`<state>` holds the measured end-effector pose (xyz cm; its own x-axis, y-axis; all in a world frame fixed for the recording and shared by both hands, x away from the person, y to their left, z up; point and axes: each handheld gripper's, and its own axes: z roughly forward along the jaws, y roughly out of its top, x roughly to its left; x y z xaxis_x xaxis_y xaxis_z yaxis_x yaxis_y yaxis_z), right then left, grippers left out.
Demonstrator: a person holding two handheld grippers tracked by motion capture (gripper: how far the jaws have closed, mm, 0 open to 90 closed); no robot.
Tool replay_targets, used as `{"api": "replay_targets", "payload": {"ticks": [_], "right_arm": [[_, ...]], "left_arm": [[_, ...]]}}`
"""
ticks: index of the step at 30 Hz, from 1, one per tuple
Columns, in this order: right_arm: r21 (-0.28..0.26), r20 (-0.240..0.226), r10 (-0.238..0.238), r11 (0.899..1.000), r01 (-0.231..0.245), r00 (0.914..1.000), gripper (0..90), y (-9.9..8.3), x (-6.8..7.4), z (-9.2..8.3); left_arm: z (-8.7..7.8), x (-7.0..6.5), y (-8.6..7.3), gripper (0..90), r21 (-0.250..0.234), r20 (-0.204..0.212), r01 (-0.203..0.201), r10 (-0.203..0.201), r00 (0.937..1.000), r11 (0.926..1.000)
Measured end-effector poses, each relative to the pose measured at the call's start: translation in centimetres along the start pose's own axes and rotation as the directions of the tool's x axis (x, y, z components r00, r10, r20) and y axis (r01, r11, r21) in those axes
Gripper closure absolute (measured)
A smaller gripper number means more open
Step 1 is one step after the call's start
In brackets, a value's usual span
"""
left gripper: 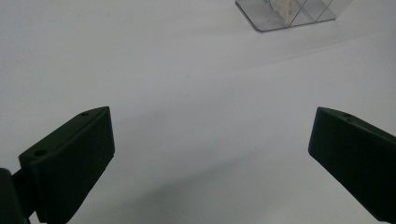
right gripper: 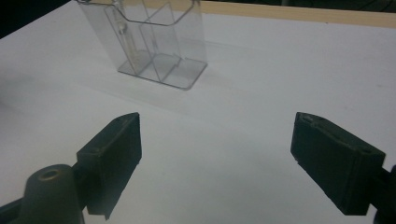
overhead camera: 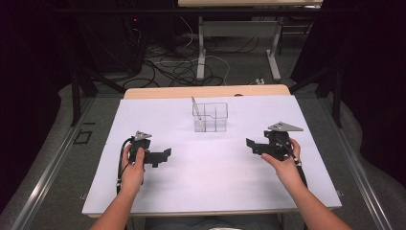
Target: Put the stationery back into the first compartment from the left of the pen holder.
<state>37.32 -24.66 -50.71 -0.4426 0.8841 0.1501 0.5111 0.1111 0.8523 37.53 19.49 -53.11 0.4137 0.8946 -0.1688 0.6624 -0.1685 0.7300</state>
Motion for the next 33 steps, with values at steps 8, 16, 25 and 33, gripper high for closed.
{"api": "replay_targets", "payload": {"ticks": [8, 16, 25, 33], "right_arm": [[0.014, 0.071, 0.009, 1.0, -0.01, 0.9975, 15.8, -1.6, -2.0, -0.2], [0.023, 0.12, -0.011, 1.0, 0.008, 0.9927, 14.8, -2.0, -2.8, -0.1], [0.037, 0.15, -0.005, 0.999, 0.0, 0.9887, 8.5, -2.4, -3.6, 0.3], [0.06, 0.152, -0.005, 0.998, -0.004, 0.9884, 0.6, -2.7, -4.1, 0.7]], "left_arm": [[-0.1, 0.0, 0.0, 0.3, -0.004, 0.002, 0.002, -0.002, 1.0, 1.0], [-0.1, 0.1, 0.1, 0.3, -0.006, 0.001, 0.002, -0.002, 1.0, 1.0], [0.0, 0.1, 0.1, 0.3, -0.001, 0.001, -0.004, 0.004, 1.0, 1.0], [0.2, 0.1, 0.0, 0.3, 0.011, 0.006, 0.004, -0.004, 1.0, 0.9999]]}}
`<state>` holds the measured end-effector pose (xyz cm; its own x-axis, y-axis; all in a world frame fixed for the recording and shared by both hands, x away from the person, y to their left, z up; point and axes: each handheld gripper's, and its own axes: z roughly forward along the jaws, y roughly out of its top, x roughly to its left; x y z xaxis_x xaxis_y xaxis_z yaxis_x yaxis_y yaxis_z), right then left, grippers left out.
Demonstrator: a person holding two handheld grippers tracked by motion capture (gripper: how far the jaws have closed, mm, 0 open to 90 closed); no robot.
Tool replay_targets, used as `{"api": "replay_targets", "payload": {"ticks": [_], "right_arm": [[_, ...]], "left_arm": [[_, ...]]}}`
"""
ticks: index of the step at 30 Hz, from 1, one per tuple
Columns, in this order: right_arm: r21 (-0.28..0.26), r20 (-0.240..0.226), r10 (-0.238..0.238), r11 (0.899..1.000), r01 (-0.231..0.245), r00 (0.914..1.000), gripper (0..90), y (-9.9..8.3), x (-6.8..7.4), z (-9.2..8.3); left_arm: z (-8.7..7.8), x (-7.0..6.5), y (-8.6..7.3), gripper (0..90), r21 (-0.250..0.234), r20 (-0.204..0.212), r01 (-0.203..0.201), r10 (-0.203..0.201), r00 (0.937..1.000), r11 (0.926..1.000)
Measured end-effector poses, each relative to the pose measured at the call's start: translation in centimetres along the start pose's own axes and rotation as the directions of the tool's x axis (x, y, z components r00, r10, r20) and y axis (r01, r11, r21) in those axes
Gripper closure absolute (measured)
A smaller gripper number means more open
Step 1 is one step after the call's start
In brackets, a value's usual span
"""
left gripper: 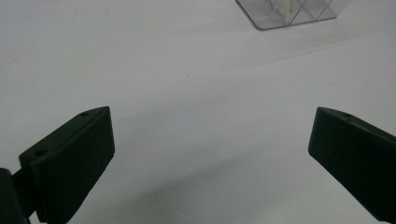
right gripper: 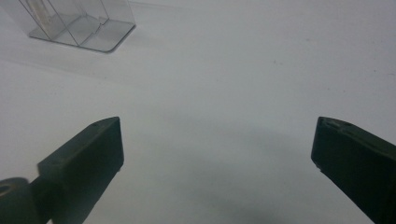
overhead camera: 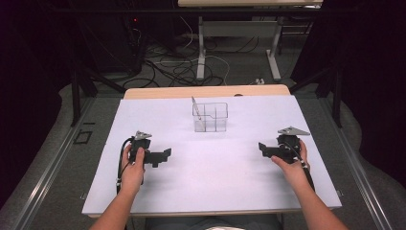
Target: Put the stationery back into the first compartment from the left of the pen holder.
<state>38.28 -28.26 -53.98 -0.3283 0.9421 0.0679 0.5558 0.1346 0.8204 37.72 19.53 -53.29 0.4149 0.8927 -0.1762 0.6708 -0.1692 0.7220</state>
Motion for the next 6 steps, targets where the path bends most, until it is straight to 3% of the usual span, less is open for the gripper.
{"api": "replay_targets", "payload": {"ticks": [6], "right_arm": [[0.032, -0.007, 0.004, 0.999, -0.004, 1.0, 0.0, -0.14, -0.09, 0.27]], "left_arm": [[0.05, 0.1, -0.05, 0.3, 0.002, -0.005, 0.006, -0.006, 1.0, 1.0]]}}
